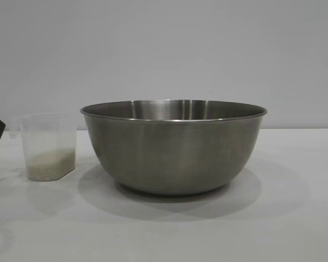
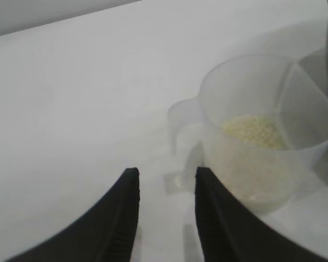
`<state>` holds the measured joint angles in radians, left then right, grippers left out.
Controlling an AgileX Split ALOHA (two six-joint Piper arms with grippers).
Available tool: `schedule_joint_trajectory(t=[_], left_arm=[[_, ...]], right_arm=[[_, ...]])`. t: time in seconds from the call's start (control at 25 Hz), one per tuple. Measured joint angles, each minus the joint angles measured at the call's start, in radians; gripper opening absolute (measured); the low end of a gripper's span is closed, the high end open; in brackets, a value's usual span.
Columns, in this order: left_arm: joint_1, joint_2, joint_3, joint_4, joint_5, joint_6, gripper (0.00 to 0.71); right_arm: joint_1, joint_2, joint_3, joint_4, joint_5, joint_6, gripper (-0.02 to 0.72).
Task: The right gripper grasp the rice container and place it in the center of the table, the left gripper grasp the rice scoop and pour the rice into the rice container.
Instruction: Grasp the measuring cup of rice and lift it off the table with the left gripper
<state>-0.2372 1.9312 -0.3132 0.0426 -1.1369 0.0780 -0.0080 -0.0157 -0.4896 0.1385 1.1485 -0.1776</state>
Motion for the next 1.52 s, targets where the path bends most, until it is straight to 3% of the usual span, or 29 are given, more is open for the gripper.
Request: schedule_joint_trajectory(t=[0.8, 0.84, 0.96, 1.24, 1.52], left_arm=[[-0.002, 0.134, -0.158, 0.043, -0.002, -0.001, 0.199], [-0.002, 0.133, -0.159, 0.05, -0.002, -0.001, 0.119], [-0.002, 0.133, -0.159, 0.057, -0.002, -0.001, 0.0], [-0.002, 0.116, -0.159, 0.055, 0.0, 0.002, 0.0], [-0.002, -0.029, -0.161, 0.01, 0.006, 0.135, 0.0]], right_arm=[[0.0, 0.0, 0.0, -0.007, 0.0, 0.0, 0.542], [0.0, 0.0, 0.0, -0.008, 0.0, 0.0, 0.542], [0.0, 0.0, 0.0, -0.011, 0.0, 0.0, 0.542], [0.0, 0.0, 0.0, -0.011, 0.0, 0.0, 0.542], [0.0, 0.0, 0.0, -0.013, 0.0, 0.0, 0.542]])
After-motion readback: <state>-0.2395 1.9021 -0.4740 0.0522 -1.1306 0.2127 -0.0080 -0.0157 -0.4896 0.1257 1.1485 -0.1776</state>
